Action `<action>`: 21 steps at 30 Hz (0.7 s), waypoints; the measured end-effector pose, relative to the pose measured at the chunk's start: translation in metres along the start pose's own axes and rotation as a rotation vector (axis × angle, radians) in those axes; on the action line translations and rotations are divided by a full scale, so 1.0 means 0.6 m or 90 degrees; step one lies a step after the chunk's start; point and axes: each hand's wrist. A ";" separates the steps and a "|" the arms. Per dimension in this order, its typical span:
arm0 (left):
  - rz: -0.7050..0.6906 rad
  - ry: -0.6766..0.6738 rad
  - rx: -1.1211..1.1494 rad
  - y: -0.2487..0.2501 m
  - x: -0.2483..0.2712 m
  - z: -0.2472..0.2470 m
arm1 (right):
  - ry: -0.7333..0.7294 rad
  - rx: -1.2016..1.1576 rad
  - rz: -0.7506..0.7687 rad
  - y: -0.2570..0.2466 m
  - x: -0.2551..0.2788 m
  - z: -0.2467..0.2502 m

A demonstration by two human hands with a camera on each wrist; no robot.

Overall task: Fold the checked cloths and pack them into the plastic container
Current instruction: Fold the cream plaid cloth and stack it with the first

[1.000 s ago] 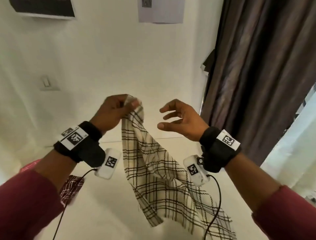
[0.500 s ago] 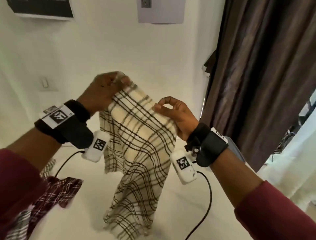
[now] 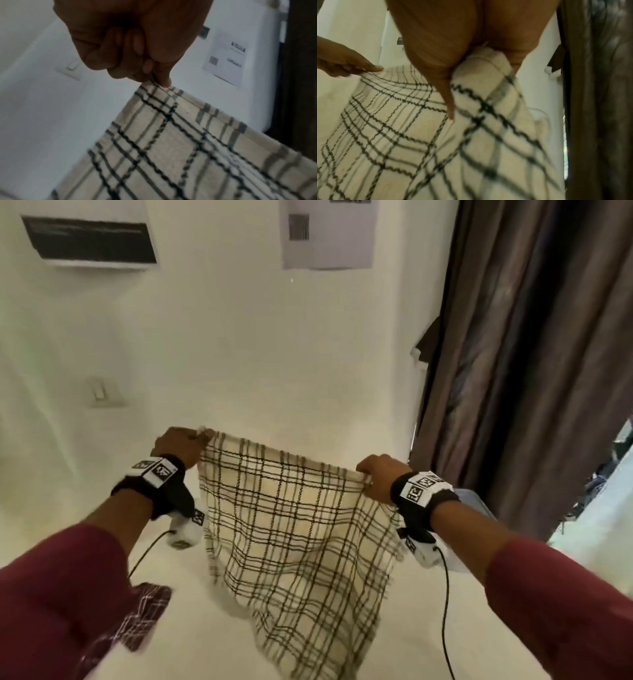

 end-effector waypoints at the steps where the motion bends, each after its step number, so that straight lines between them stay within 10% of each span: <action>1: 0.006 -0.014 0.039 0.006 0.000 -0.005 | 0.062 0.001 0.002 0.001 -0.011 0.013; 11: 0.081 -0.123 0.851 -0.063 0.119 0.035 | 0.394 -0.236 -0.062 0.041 0.046 0.033; 16: 0.241 -0.113 0.632 -0.223 0.307 -0.045 | 0.261 -0.272 -0.116 0.060 0.202 -0.132; 21: 0.322 -0.312 0.294 -0.344 0.492 -0.142 | 0.055 -0.210 -0.167 0.049 0.348 -0.286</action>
Point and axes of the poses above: each hand's wrist, its own x-axis away from the middle knuckle, its own z-axis out of the back of the hand, y = z × x, and after that the axes turned 8 degrees about y, right-handed
